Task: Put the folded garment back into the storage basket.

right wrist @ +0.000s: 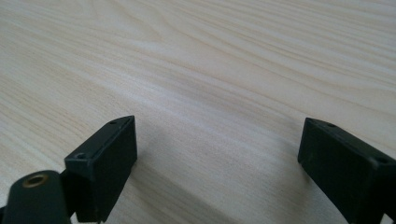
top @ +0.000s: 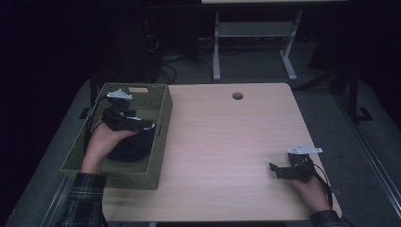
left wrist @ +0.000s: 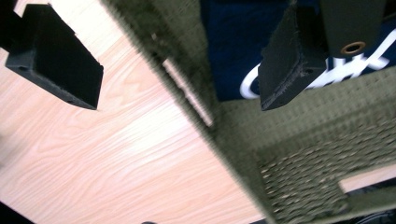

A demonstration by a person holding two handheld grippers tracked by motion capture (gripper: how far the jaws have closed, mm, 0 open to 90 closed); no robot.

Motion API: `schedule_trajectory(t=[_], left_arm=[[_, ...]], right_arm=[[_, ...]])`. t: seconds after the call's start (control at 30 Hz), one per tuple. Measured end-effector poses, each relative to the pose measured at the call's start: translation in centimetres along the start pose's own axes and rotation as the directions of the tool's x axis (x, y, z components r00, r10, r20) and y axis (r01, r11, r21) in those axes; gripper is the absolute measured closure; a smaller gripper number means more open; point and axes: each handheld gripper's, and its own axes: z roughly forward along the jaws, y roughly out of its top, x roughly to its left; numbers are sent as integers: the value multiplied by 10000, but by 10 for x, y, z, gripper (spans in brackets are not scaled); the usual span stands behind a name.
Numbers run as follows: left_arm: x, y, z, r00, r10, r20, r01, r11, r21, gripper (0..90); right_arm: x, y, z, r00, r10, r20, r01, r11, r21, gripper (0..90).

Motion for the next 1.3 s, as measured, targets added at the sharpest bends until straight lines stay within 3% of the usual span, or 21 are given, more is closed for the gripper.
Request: schedule_trajectory(t=[0.33,0.8,1.13,1.3], left_arm=[[-28,12,17,9974,475,538,-469,9988,-132,135],[-71,15,53,9834,1038,1488,-1033,9946,-112,137],[-98,4,88,9736,1219,1928,-1242,9923,-2,140],[-108,-6,103,9725,1253,1963,-1298,9915,100,140]], right_arm=[[0,0,0,10000,9,-1,-9,10000,1,114],[0,0,0,10000,-8,-5,8,10000,-6,114],[0,0,0,10000,-2,0,2,10000,-4,114],[0,0,0,10000,-6,-8,6,10000,-5,115]])
